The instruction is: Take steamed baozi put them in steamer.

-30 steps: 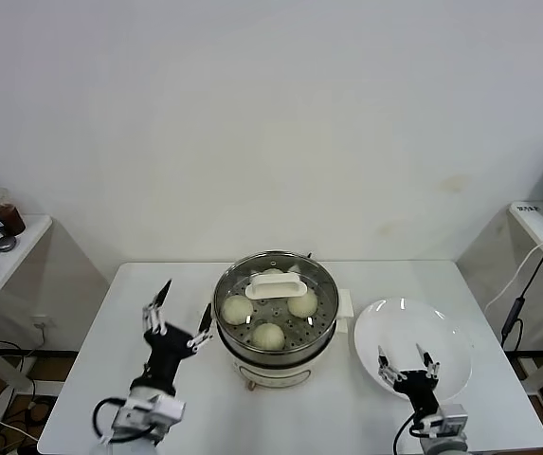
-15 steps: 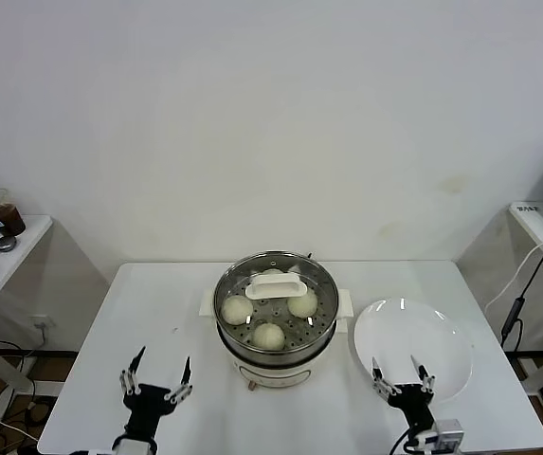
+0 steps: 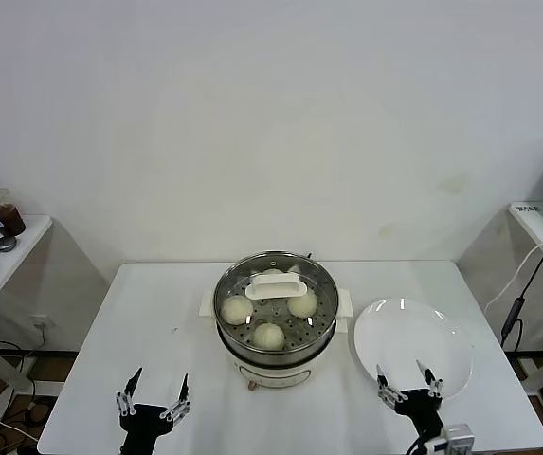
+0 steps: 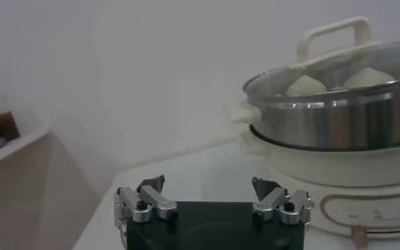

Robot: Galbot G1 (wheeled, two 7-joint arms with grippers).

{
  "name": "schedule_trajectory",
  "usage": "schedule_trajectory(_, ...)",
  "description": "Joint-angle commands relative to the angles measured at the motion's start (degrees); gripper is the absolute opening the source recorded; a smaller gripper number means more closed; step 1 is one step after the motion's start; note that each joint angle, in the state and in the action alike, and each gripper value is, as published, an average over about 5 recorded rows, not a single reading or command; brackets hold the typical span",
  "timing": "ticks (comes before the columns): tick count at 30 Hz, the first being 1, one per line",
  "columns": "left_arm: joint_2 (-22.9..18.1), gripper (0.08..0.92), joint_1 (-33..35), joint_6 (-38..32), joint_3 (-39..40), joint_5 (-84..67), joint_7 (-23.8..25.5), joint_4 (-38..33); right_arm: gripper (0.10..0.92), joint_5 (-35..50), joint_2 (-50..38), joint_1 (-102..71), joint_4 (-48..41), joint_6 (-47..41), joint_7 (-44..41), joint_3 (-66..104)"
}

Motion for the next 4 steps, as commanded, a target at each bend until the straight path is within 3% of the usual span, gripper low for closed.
schedule_trajectory(1,-0.42,0.823,2.08,-0.13,-0.03,-2.5,-0.46,-0.7,0.823,-0.88,0.12,-1.71,3.24,-2.25,-1.23,0.65)
schedule_trajectory(4,-0.44,0.823,2.42,-0.21,0.04,-2.49,-0.47,-1.03,0.823,-0.87,0.11,-1.84,3.38,-2.28,-1.25,0.8)
